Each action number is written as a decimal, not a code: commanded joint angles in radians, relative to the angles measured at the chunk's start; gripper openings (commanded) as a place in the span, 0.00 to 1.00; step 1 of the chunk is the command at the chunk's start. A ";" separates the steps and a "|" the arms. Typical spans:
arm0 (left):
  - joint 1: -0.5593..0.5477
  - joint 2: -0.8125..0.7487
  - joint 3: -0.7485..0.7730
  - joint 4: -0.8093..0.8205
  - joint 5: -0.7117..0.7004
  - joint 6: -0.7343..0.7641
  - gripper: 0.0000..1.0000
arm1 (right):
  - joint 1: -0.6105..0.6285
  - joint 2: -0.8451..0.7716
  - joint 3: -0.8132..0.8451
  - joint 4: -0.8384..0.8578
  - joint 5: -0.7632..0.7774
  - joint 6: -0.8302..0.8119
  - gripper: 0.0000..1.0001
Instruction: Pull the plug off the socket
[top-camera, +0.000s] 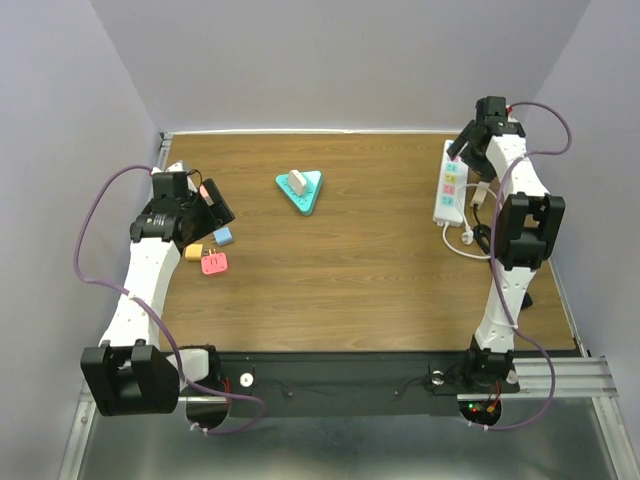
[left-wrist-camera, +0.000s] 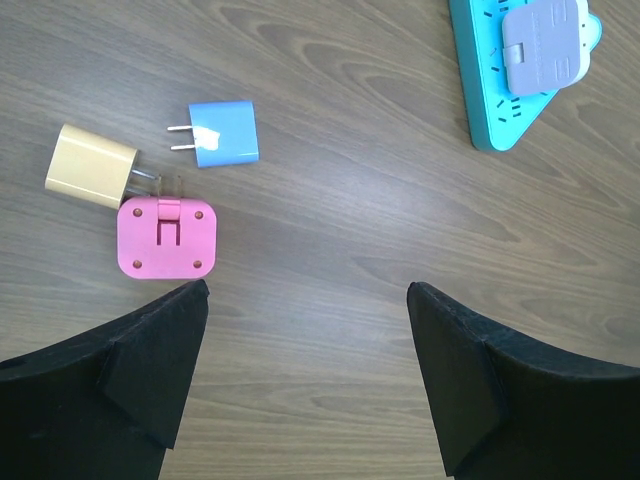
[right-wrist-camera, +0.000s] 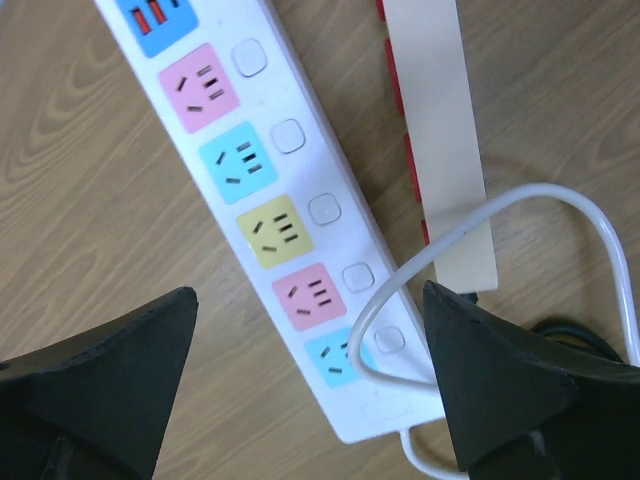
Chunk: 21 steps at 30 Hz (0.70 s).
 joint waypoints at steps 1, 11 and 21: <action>0.001 0.009 0.034 0.041 0.010 0.016 0.92 | -0.008 -0.147 -0.001 0.014 -0.068 -0.041 1.00; 0.001 0.035 0.030 0.088 0.036 0.007 0.92 | 0.165 -0.435 -0.384 0.124 -0.463 -0.116 1.00; -0.012 0.133 0.105 0.125 0.103 0.001 0.93 | 0.434 -0.327 -0.360 0.209 -0.614 -0.209 0.99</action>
